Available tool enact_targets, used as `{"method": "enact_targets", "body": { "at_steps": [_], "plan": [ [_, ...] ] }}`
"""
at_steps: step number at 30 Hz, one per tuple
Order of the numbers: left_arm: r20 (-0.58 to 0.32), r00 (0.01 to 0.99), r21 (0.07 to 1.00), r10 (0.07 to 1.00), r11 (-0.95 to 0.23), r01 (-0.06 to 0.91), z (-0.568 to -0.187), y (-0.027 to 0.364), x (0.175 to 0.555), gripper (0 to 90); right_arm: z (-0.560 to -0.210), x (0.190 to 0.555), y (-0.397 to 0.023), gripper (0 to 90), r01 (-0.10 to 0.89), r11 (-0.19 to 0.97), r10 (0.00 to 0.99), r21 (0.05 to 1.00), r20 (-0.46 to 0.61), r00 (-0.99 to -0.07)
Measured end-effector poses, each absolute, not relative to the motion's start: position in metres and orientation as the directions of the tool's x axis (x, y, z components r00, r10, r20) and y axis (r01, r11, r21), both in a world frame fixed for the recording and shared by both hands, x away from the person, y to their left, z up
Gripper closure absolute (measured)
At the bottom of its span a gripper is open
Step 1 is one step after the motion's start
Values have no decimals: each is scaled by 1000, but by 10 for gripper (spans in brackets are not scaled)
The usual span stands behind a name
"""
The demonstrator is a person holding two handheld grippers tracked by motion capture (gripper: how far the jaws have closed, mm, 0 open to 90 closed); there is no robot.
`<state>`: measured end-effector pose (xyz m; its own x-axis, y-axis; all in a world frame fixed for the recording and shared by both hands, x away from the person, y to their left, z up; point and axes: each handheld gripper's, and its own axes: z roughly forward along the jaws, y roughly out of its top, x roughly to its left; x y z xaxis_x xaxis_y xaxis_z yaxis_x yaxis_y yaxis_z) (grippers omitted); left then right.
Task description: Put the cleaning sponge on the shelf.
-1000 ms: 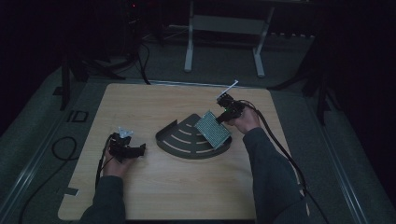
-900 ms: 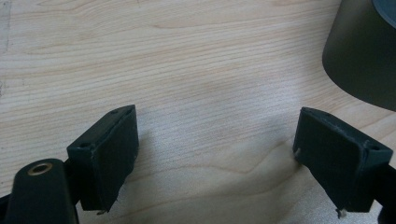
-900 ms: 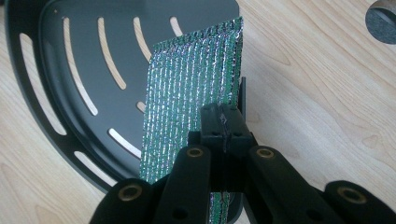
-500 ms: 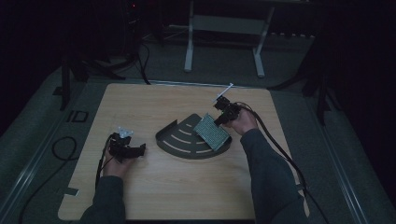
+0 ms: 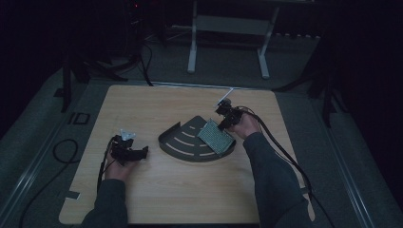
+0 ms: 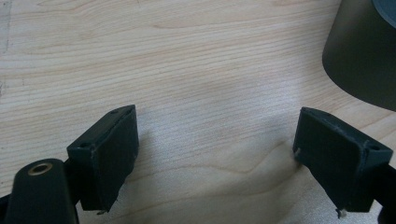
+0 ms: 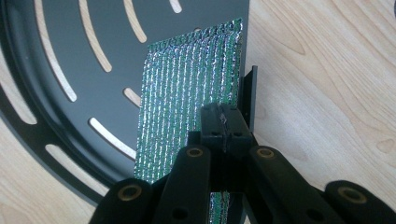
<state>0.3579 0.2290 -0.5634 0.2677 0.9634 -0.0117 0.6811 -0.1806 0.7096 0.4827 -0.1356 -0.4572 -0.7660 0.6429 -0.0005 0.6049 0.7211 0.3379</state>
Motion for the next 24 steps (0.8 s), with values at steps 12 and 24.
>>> {"method": "enact_targets", "body": {
  "at_steps": [12,24],
  "plan": [
    [-12,268,710,963,-181,681,-563,229,358,146,-468,486,-141,890,613,717,653,332,-11,-758],
    [-12,268,710,963,-180,681,-563,229,358,146,-467,487,-142,894,613,717,656,333,-24,-754]
  ]
}}
